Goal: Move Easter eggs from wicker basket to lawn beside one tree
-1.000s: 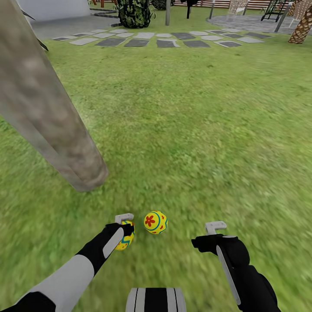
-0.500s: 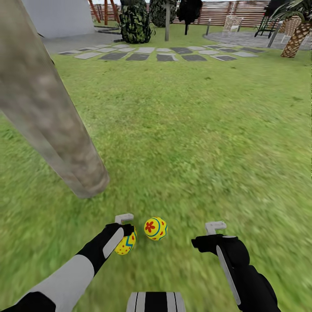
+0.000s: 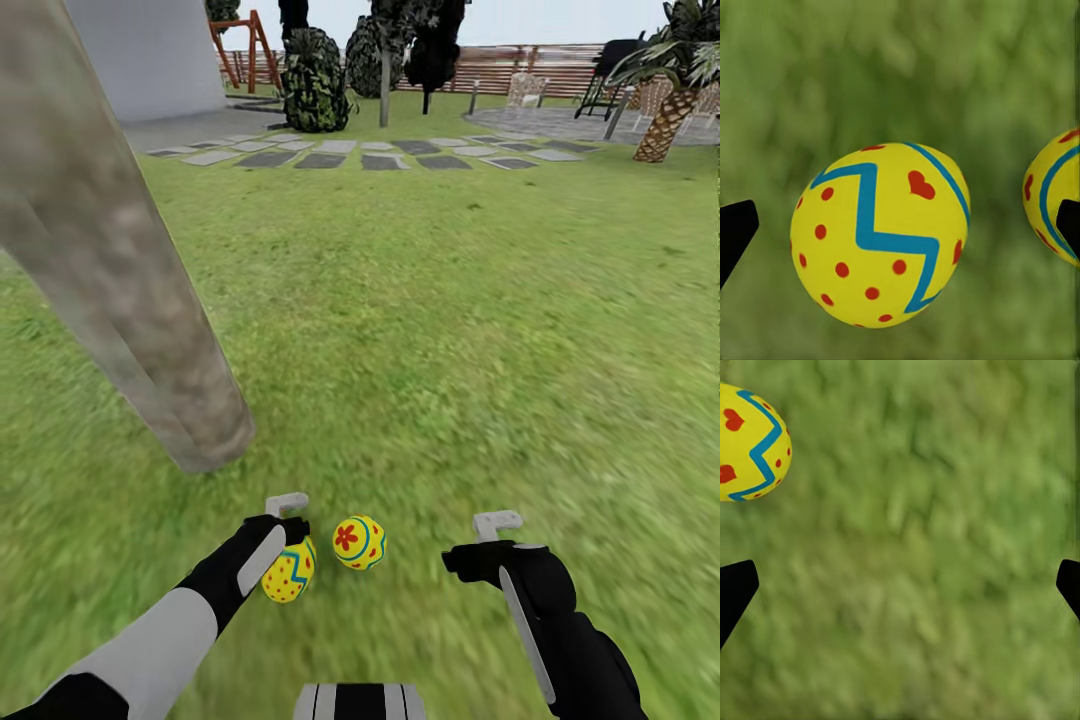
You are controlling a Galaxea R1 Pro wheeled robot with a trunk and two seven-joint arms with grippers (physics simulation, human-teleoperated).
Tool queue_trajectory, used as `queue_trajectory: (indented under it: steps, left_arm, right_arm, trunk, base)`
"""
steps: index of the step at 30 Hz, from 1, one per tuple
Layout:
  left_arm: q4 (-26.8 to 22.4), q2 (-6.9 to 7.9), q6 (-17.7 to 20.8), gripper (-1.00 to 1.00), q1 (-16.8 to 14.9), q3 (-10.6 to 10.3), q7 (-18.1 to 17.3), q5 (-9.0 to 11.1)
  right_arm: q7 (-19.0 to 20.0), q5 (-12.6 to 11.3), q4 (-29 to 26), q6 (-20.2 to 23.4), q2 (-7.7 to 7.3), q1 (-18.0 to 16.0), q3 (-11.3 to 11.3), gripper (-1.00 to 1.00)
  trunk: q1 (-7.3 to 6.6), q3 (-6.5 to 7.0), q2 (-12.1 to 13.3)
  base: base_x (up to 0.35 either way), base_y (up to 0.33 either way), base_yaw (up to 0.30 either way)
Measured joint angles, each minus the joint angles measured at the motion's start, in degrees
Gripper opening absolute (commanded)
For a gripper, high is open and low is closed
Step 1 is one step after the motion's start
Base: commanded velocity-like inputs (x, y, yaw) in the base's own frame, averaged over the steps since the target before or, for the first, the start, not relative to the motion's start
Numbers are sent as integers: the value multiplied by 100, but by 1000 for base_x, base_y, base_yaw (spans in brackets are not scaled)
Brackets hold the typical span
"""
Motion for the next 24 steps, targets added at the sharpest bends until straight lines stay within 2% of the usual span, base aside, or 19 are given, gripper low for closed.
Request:
queue_trajectory:
  steps: [24]
  left_arm:
    - [4,0,92,100,0,9,5,3]
  right_arm:
    - [7,0,0,0,7,0,-1,100]
  trunk:
    - [-62,532,32]
  base:
    - [0,0,0]
